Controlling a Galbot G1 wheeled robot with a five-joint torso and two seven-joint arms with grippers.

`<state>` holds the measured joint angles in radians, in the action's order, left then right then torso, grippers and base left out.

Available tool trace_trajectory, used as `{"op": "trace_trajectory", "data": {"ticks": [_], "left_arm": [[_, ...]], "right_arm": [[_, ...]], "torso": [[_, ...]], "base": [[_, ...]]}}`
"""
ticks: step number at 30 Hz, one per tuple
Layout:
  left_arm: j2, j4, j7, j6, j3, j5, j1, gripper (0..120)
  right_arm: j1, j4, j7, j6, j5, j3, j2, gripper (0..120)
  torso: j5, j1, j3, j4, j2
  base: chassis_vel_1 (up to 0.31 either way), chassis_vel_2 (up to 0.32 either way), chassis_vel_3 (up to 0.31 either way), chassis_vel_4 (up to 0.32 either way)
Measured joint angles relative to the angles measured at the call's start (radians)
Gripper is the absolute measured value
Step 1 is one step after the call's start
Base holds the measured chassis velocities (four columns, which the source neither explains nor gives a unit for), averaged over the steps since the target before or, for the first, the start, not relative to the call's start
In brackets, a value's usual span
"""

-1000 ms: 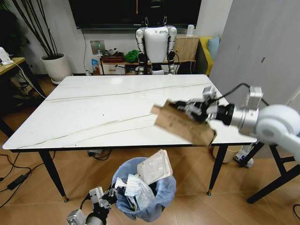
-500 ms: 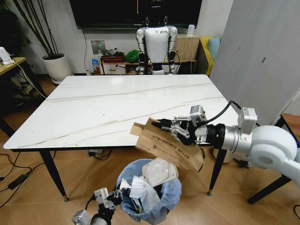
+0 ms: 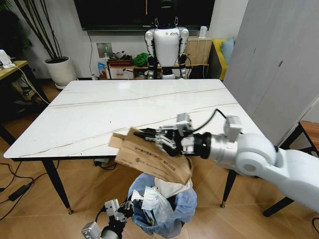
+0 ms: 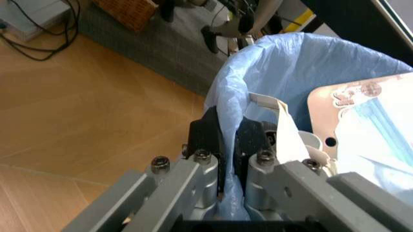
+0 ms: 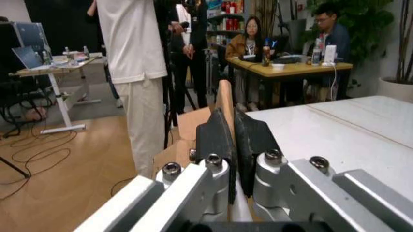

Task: Pick up the trash bin and place the trash from the table into it.

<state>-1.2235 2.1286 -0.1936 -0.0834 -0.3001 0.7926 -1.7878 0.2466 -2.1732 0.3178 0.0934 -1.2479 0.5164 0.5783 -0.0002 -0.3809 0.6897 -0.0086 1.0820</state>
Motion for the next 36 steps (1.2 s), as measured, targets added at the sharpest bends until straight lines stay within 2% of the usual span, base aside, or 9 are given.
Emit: {"op": "trace_trajectory", "data": {"ticks": [4, 9, 19, 27, 36], "left_arm": [[-0.006, -0.002, -0.004, -0.003, -0.005, 0.006, 0.009, 0], [-0.011, -0.001, -0.006, -0.005, -0.014, 0.006, 0.003, 0], [-0.042, 0.008, -0.005, -0.005, -0.035, 0.001, -0.004, 0], [-0.056, 0.024, -0.003, -0.003, -0.054, 0.0, -0.013, 0], [-0.068, 0.029, -0.001, -0.002, -0.051, -0.01, -0.02, 0]], "right_arm": [[-0.019, 0.07, 0.007, 0.003, 0.03, 0.047, 0.052, 0], [-0.005, 0.132, 0.018, 0.008, 0.07, 0.06, 0.082, 0], [0.011, 0.17, 0.015, 0.017, 0.1, 0.101, 0.133, 0], [0.067, 0.179, 0.018, 0.015, 0.138, 0.104, 0.149, 0], [0.115, 0.168, 0.02, 0.013, 0.158, 0.074, 0.127, 0]], "torso": [[0.0001, 0.0, 0.0, -0.0002, 0.0], [0.0002, 0.0, 0.0, -0.0002, 0.0], [0.0002, 0.0, 0.0, 0.0, 0.0], [0.0003, 0.0, 0.0, -0.0002, 0.0], [0.0002, 0.0, 0.0, -0.0002, 0.0]], "base": [[0.0, 0.0, 0.0, 0.0], [0.0, 0.0, 0.0, 0.0], [0.0, 0.0, 0.0, 0.0], [0.0, 0.0, 0.0, 0.0], [0.0, 0.0, 0.0, 0.0]]}}
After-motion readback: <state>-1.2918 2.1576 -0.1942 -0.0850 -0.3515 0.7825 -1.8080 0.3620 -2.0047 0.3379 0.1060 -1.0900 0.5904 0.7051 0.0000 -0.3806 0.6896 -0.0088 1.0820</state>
